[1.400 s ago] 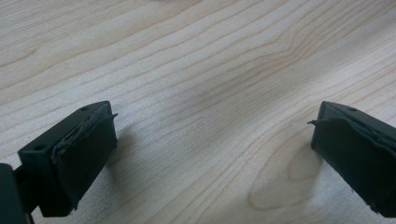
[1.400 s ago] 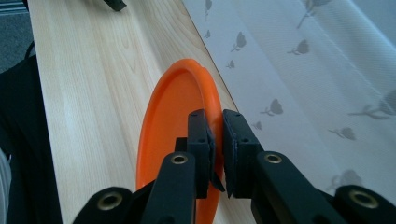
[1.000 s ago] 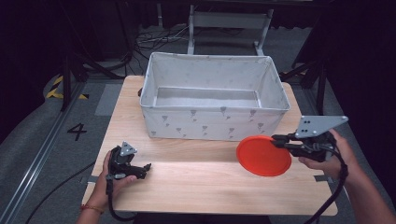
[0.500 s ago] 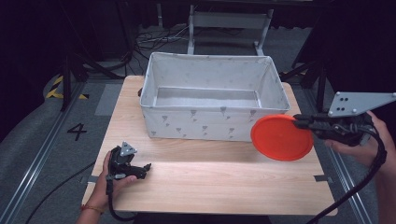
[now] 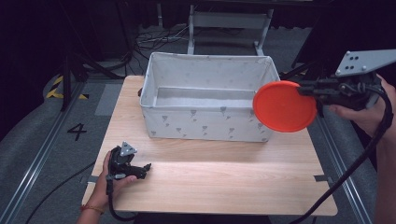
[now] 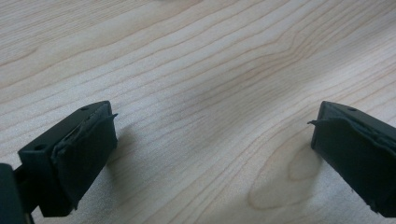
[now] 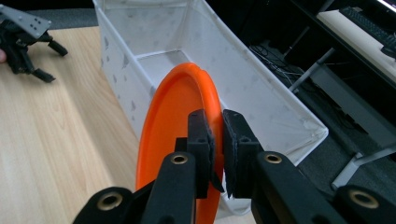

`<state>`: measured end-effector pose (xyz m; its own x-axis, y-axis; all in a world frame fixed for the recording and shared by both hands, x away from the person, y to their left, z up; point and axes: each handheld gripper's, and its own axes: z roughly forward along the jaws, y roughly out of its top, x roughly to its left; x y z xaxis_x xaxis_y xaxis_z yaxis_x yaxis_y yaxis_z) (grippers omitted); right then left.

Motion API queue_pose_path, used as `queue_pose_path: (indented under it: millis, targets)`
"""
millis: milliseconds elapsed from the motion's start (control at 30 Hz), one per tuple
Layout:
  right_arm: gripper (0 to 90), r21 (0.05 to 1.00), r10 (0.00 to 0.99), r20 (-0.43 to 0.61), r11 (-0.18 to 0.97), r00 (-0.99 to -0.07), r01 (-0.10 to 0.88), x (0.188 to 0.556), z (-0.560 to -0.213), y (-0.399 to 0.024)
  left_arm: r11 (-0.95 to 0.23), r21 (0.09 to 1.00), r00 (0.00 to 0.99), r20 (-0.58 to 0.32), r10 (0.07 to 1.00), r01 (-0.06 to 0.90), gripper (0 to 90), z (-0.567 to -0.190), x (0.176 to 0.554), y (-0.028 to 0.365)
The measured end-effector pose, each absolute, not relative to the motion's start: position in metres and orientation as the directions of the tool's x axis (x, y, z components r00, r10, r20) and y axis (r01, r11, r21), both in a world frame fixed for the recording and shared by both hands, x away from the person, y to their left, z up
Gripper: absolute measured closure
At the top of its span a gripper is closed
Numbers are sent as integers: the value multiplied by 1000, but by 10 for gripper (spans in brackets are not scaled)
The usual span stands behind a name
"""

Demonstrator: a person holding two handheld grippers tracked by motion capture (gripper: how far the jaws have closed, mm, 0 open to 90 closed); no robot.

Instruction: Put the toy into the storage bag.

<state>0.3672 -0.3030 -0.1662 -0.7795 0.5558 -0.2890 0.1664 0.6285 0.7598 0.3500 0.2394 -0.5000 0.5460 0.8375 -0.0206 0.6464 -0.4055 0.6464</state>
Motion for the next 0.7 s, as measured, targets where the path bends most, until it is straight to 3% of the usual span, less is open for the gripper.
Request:
queue_pose_path:
  millis: [433, 700]
  targets:
    - [825, 772, 592, -271, 605, -759, 197, 430, -156, -292, -406, 646, 547, -20, 837, 646, 5, -500, 350, 240]
    - [825, 762, 580, -249, 612, -775, 213, 472, -171, -279, -407, 646, 549, -22, 835, 646, 5, -500, 350, 240]
